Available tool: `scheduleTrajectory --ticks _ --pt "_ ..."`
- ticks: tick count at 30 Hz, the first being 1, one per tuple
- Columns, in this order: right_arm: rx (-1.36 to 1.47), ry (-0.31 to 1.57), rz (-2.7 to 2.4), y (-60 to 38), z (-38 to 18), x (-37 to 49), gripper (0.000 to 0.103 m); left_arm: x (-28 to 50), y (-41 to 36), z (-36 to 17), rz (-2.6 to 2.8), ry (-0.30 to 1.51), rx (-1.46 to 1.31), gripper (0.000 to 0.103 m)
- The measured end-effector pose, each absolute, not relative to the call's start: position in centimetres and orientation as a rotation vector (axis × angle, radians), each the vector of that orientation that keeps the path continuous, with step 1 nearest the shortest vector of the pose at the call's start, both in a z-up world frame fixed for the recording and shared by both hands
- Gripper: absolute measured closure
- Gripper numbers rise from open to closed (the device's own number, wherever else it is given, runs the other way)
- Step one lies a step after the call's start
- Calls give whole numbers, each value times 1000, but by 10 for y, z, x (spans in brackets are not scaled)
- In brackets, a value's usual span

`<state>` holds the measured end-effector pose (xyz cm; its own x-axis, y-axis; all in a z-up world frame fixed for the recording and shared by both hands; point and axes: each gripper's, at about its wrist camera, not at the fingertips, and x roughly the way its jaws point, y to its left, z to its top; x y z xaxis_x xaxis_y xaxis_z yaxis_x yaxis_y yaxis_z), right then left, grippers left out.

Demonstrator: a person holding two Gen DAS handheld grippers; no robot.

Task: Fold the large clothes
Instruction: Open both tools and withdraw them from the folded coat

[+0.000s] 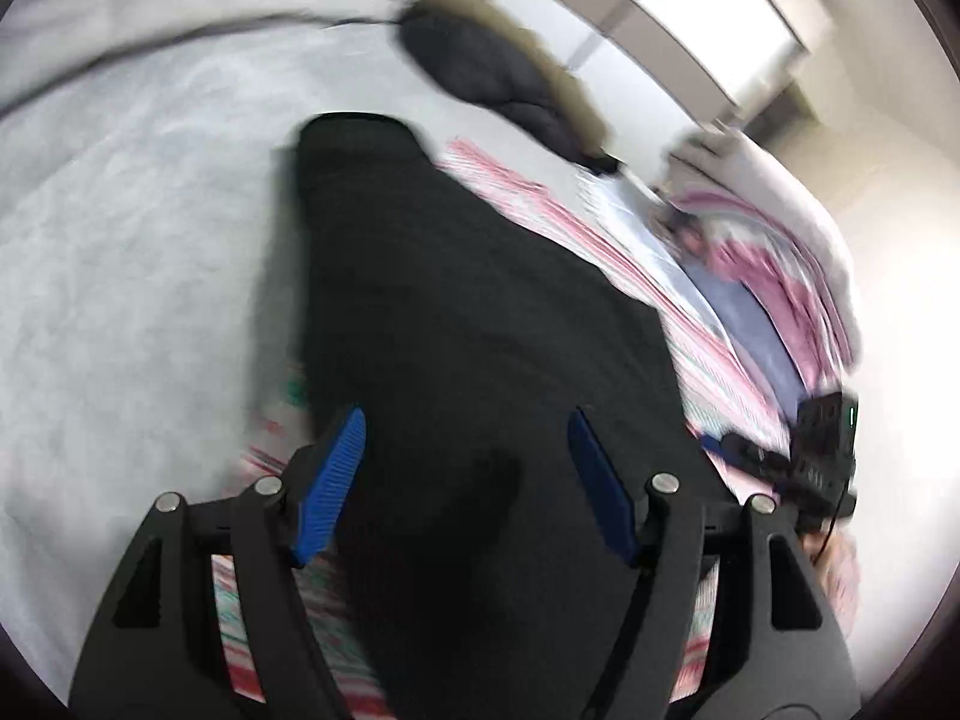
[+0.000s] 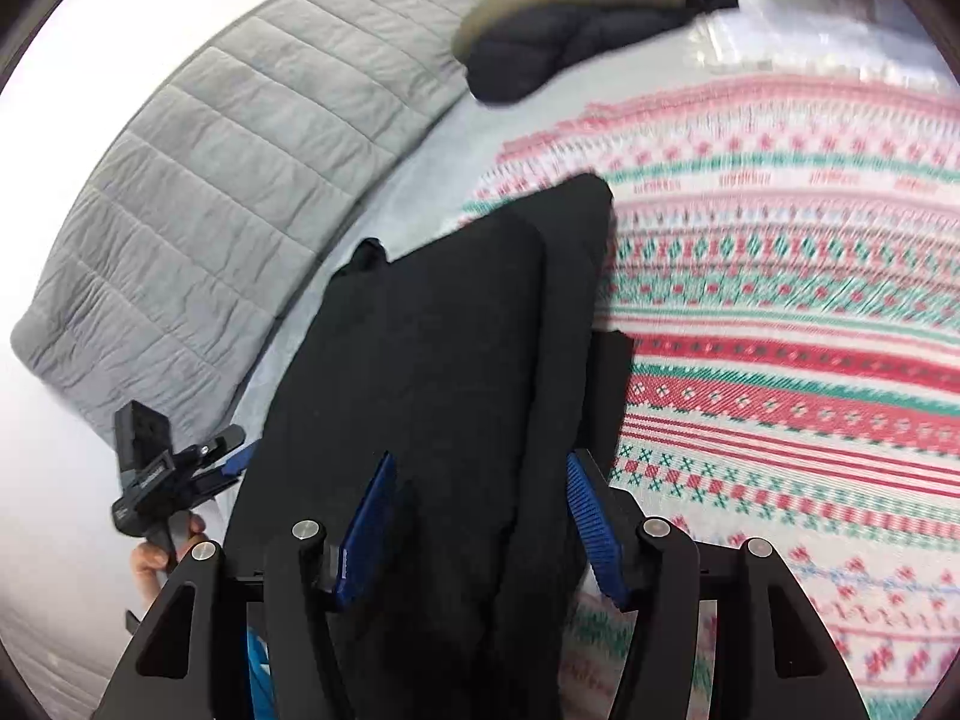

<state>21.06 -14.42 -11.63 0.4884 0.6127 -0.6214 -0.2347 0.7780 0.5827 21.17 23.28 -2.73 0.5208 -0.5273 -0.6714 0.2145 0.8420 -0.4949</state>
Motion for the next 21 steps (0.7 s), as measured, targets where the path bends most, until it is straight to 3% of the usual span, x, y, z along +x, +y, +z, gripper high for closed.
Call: scheduleTrajectory --ticks 6,8,13,16,21 --pt "352 941 485 -116 -116 184 39 182 198 -43 -312 901 -86 25" --pt "348 966 448 -111 -128 183 31 177 189 -42 -284 905 -40 23" --pt "358 944 342 -114 -115 162 28 159 185 -15 -216 930 -105 21" --pt "284 907 283 -111 -92 137 26 132 173 1 -154 898 -105 9" --pt "144 891 168 -98 -68 85 20 94 153 6 -73 935 -120 1"
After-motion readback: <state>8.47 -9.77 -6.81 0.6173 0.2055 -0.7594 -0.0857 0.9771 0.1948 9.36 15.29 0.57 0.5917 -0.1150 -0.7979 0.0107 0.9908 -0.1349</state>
